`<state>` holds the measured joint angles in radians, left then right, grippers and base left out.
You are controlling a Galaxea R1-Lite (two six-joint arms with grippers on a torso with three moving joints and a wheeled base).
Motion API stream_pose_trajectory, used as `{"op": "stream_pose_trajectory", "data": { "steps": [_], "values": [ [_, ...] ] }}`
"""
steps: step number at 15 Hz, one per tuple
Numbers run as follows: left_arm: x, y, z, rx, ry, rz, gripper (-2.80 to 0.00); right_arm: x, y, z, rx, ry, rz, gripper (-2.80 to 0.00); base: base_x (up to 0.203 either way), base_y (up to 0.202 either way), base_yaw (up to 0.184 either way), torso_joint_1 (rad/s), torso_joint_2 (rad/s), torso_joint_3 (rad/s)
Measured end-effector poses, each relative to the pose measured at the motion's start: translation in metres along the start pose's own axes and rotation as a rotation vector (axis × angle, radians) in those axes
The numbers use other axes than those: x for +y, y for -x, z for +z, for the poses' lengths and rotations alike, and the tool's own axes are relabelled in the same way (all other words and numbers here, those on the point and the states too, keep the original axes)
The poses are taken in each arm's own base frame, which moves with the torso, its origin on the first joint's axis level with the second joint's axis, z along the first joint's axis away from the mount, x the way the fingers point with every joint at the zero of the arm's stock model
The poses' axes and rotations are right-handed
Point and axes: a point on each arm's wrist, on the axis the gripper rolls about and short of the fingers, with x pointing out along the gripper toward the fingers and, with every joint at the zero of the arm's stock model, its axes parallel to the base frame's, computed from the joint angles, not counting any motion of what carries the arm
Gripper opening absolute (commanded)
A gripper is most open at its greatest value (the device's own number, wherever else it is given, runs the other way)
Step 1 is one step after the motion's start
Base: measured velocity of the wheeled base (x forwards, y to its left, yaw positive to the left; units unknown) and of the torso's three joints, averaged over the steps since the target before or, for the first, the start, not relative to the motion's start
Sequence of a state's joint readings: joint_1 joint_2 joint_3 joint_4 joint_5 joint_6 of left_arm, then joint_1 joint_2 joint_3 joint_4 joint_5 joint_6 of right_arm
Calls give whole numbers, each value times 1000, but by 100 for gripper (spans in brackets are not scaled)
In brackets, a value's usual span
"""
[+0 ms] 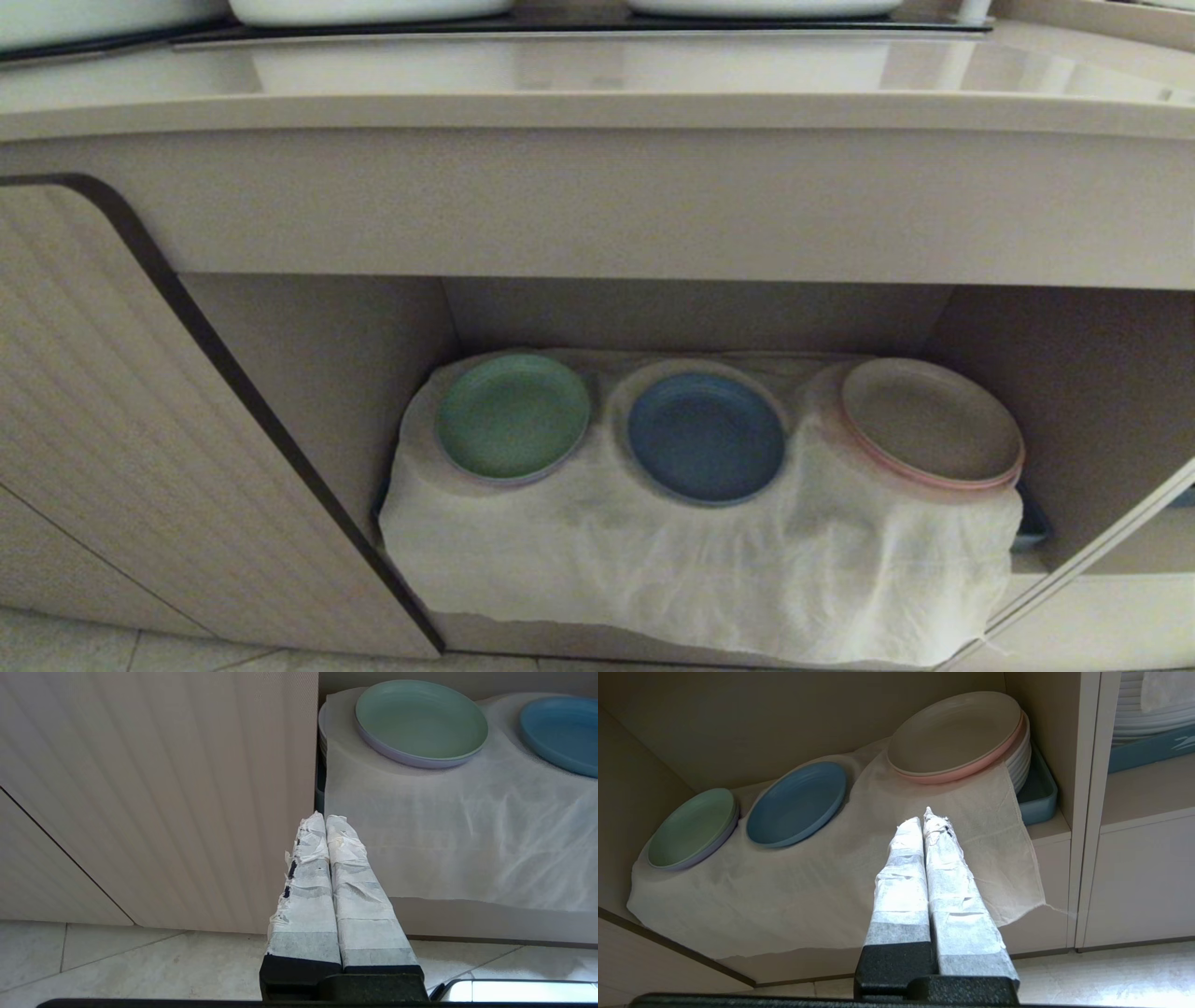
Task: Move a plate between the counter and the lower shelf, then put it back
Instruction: Pick up the plate in the cupboard
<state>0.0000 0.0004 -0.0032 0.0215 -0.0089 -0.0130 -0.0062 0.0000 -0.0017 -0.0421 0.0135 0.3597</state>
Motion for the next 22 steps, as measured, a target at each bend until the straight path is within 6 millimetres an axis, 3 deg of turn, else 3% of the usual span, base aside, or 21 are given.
{"op": "stream_pose_trajectory", "data": {
  "steps": [6, 13, 22],
  "values": [
    [0, 0, 0, 0, 0, 0, -280, 0, 0, 1, -8, 60, -1, -280, 0, 0, 0, 0, 0, 0],
    [0, 0, 0, 0, 1, 0, -280, -1, 0, 0, 0, 466, -20, -280, 0, 0, 0, 0, 0, 0],
    [0, 0, 0, 0, 0, 0, -280, -2, 0, -4, 39, 458, -23, -280, 0, 0, 0, 0, 0, 0]
  ]
}}
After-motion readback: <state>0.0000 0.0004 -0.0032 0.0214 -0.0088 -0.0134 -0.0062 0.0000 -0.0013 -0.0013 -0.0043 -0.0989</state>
